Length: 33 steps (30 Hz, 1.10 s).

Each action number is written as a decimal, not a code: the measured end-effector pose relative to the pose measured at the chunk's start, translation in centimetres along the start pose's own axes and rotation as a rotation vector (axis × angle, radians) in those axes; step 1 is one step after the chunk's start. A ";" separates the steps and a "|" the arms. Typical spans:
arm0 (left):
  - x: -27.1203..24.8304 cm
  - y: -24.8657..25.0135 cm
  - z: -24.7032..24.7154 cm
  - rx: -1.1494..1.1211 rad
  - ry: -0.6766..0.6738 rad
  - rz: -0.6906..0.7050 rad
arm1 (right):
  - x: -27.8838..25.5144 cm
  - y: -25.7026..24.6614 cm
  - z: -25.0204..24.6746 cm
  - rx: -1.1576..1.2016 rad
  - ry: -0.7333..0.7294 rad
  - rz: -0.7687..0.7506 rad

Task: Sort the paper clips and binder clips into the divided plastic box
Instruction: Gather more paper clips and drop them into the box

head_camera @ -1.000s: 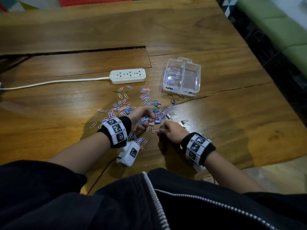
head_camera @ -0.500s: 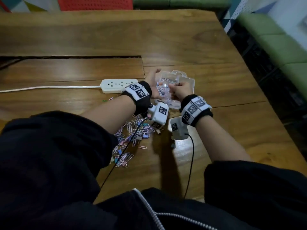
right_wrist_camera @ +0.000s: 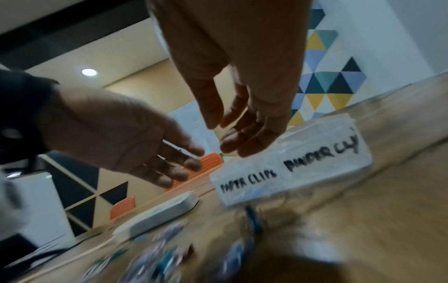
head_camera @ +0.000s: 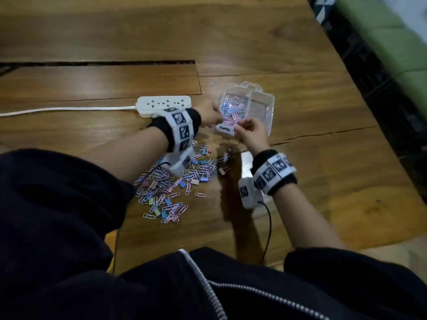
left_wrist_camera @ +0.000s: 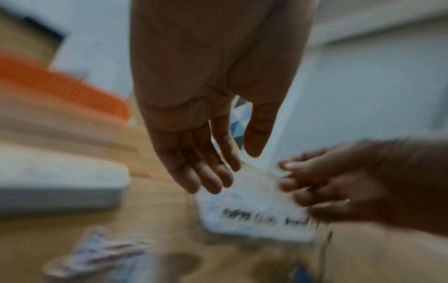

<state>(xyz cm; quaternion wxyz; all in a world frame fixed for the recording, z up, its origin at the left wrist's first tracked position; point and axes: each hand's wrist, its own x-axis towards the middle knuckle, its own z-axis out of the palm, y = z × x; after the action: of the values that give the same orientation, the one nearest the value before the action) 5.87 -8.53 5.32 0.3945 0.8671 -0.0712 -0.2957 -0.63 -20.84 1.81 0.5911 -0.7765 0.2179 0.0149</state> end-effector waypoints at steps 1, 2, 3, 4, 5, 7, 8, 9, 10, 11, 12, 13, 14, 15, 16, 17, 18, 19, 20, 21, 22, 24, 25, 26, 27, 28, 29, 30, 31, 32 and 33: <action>-0.4 -1.2 0.0 0.146 0.015 0.043 | -1.2 1.0 0.0 -0.039 -0.039 -0.018; -0.7 -2.3 0.2 0.261 0.017 0.064 | -2.3 1.8 0.0 -0.112 -0.087 -0.029; -1.2 -3.4 0.4 0.347 -0.001 0.078 | -3.5 2.4 0.1 -0.203 -0.134 -0.029; -1.6 -4.4 0.7 0.403 -0.029 0.094 | -4.4 3.1 0.2 -0.286 -0.165 -0.041; -2.0 -5.3 1.2 0.443 -0.058 0.115 | -5.1 3.5 0.4 -0.366 -0.194 -0.047; -2.5 -6.5 2.1 0.522 -0.099 0.179 | -5.7 4.0 0.7 -0.506 -0.242 -0.072; -2.5 -7.0 2.5 0.578 -0.106 0.217 | -5.7 4.0 0.9 -0.564 -0.258 -0.093; -2.4 -7.4 2.9 0.649 -0.100 0.252 | -5.6 4.0 1.1 -0.620 -0.276 -0.099; -2.4 -7.8 3.2 0.721 -0.081 0.275 | -5.4 4.1 1.2 -0.678 -0.292 -0.102; -2.4 -8.1 3.4 0.778 -0.055 0.287 | -5.2 4.1 1.3 -0.742 -0.310 -0.107; -2.4 -8.2 3.5 0.804 -0.027 0.293 | -5.1 4.2 1.3 -0.794 -0.317 -0.124; -2.5 -8.3 3.6 0.805 -0.005 0.290 | -5.0 4.4 1.1 -0.821 -0.312 -0.145; -2.7 -8.2 3.6 0.797 0.012 0.285 | -4.9 4.6 0.9 -0.828 -0.300 -0.158; -2.9 -8.1 3.5 0.783 0.022 0.278 | -4.8 4.7 0.6 -0.830 -0.296 -0.159; -3.0 -8.1 3.4 0.761 0.028 0.272 | -4.7 4.8 0.3 -0.838 -0.302 -0.146; -3.1 -8.2 3.2 0.728 0.031 0.263 | -4.6 4.7 -0.1 -0.852 -0.320 -0.122; -3.2 -8.4 2.9 0.687 0.030 0.249 | -4.4 4.7 -0.3 -0.868 -0.339 -0.099; -3.2 -8.6 2.6 0.632 0.028 0.233 | -4.3 4.5 -0.5 -0.879 -0.350 -0.089; -3.2 -8.9 2.3 0.563 0.023 0.218 | -4.2 4.4 -0.5 -0.877 -0.344 -0.098; -3.2 -9.2 2.1 0.488 0.025 0.203 | -4.2 4.3 -0.5 -0.858 -0.326 -0.117; -3.1 -9.4 1.9 0.416 0.041 0.193 | -4.2 4.2 -0.3 -0.828 -0.302 -0.138; -3.1 -9.7 1.7 0.274 0.082 0.169 | -4.2 4.1 0.3 -0.774 -0.262 -0.157; -3.1 -9.7 1.7 0.205 0.092 0.154 | -4.1 4.1 0.6 -0.766 -0.252 -0.152; -3.1 -9.7 1.7 0.150 0.094 0.138 | -4.0 4.1 0.9 -0.777 -0.252 -0.141; -3.0 -9.7 1.7 0.108 0.091 0.124 | -3.7 4.0 1.1 -0.804 -0.254 -0.131; -3.0 -9.7 1.7 0.084 0.091 0.109 | -3.5 4.0 1.2 -0.836 -0.255 -0.123; -2.9 -9.7 1.7 0.068 0.102 0.098 | -3.2 3.9 1.3 -0.860 -0.251 -0.119; -2.8 -9.6 1.7 0.051 0.117 0.080 | -3.0 4.0 1.3 -0.872 -0.243 -0.118; -2.7 -9.5 1.7 0.016 0.133 0.052 | -2.8 4.1 1.3 -0.872 -0.232 -0.122; -2.6 -9.3 1.6 -0.053 0.140 0.005 | -2.7 4.2 1.3 -0.865 -0.223 -0.129; -2.5 -9.0 1.5 -0.175 0.135 -0.046 | -2.7 4.4 1.3 -0.854 -0.218 -0.136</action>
<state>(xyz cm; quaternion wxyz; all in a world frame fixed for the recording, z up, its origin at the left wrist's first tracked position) 1.97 -2.42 -0.85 0.4659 0.8486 0.0017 -0.2506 -4.28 -19.67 -1.83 0.2365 -0.9574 0.0773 0.1463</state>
